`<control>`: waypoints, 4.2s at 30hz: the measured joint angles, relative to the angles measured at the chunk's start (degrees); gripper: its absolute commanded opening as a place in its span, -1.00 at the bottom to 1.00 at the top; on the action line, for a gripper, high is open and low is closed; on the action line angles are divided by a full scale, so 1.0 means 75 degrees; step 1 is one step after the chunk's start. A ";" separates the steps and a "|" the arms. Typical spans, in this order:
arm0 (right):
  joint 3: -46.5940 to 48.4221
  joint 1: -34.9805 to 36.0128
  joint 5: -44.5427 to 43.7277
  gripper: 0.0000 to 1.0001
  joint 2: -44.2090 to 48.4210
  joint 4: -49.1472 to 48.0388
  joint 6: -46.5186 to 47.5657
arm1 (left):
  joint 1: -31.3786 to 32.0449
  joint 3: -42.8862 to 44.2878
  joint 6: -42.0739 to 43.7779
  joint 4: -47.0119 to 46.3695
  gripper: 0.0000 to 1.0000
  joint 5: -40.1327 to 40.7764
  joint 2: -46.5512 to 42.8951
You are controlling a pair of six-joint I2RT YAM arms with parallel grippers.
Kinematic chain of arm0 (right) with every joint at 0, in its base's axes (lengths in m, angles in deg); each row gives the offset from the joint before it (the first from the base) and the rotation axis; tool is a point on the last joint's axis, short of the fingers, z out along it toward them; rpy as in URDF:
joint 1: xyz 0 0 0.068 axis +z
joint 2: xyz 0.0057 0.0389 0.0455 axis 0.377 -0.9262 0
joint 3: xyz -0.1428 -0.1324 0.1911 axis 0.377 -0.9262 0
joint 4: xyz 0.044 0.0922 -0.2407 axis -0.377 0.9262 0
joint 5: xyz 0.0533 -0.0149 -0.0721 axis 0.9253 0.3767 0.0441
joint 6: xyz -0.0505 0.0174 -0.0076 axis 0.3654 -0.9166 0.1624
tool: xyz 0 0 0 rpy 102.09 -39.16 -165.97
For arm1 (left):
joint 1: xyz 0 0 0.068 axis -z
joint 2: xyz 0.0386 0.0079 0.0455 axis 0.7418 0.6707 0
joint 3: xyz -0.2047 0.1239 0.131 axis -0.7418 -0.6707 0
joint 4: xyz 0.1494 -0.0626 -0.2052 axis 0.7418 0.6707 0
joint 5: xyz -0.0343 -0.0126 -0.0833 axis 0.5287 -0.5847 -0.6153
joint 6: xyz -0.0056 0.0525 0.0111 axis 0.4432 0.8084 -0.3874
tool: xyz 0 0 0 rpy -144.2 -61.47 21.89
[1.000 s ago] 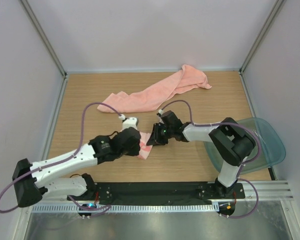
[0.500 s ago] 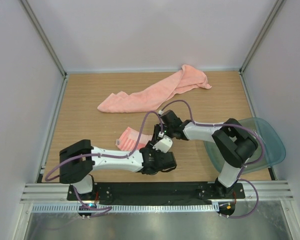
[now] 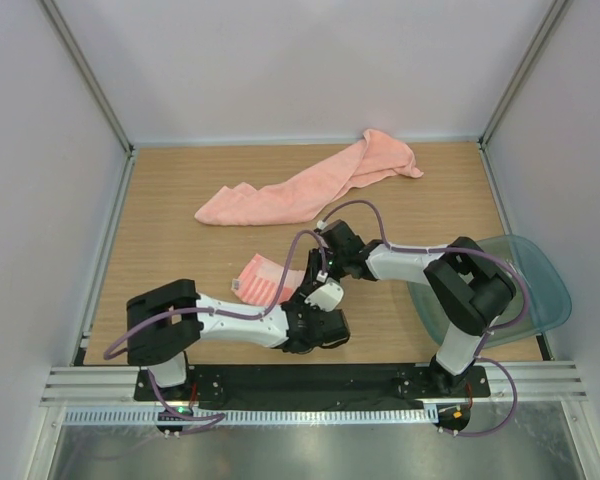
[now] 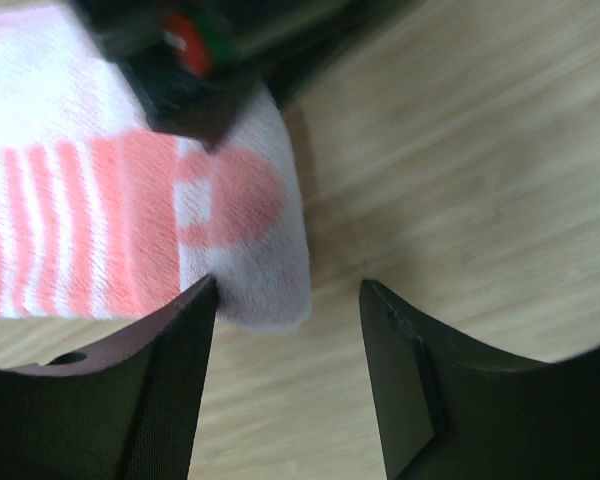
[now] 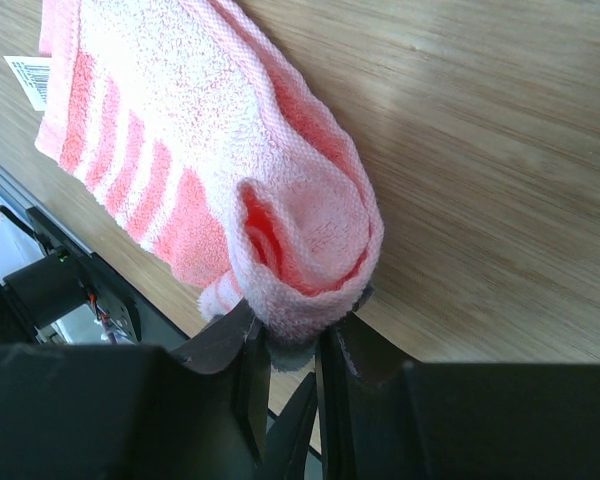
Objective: Roll the towels
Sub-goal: Roll the towel
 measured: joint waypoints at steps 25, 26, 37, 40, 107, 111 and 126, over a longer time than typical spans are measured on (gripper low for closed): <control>0.0149 0.0012 -0.0003 -0.43 0.0012 0.0329 0.0248 | -0.1218 -0.1775 0.0198 -0.2002 -0.66 -0.1469 -0.1591; 0.0160 0.0009 0.0000 -0.42 0.0012 0.0408 0.0291 | -0.1230 -0.1862 0.0181 -0.2078 -0.68 -0.1591 -0.1716; 0.0396 -0.0460 -0.0067 -0.03 0.0012 0.1317 0.0810 | -0.1250 -0.2439 -0.0315 -0.2372 -0.73 -0.2410 -0.2629; 0.0452 -0.0679 -0.0178 -0.04 0.0012 0.1466 0.0944 | -0.1250 -0.2468 -0.0393 -0.2375 -0.74 -0.2477 -0.2629; -0.0772 -0.0219 0.1585 0.32 -0.0323 -0.2457 0.0510 | -0.6309 -0.5423 -0.5161 -0.6435 -0.95 -0.8961 -0.2710; -0.0691 -0.0157 0.1708 0.30 -0.0589 -0.2935 0.0469 | -0.6397 -0.5426 -0.5129 -0.6298 -0.94 -0.8988 -0.2815; -0.0635 0.0012 0.1740 -0.16 -0.1271 -0.4185 -0.0029 | -0.6764 -0.5464 -0.4727 -0.5228 -0.41 -0.8778 -0.3634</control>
